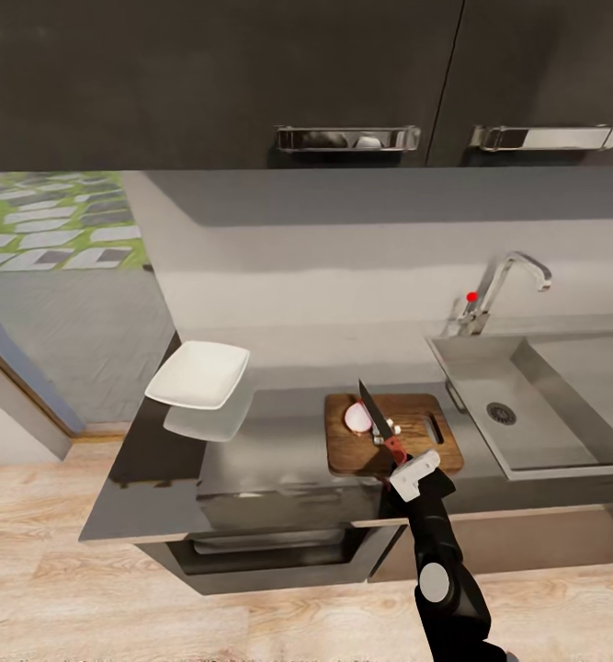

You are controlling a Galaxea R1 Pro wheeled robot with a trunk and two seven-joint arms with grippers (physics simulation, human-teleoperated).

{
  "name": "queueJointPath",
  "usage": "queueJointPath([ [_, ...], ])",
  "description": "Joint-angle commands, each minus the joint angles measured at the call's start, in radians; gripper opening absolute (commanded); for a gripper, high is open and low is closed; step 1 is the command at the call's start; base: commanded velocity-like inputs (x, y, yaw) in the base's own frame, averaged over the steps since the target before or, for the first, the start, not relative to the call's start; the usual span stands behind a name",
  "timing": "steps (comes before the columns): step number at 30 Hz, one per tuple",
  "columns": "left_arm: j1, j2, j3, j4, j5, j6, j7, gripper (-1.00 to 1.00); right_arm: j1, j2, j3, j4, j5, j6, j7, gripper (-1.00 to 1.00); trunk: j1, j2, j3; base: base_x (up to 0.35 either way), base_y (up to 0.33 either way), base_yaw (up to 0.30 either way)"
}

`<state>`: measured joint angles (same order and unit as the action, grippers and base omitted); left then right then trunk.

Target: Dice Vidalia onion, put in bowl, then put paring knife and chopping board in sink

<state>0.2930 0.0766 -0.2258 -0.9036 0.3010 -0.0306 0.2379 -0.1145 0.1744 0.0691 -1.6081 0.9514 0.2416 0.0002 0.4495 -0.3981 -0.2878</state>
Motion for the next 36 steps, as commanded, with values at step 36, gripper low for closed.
queueJointPath([
  [36, 0.000, 0.001, -0.006, 0.001, 0.010, -0.003, 0.008, 1.00, -0.001, 0.000, -0.007, -0.013, -0.210, 0.005, -0.005, -1.00, 0.001, -0.002, -0.034, 0.000, -0.005, 0.000],
])
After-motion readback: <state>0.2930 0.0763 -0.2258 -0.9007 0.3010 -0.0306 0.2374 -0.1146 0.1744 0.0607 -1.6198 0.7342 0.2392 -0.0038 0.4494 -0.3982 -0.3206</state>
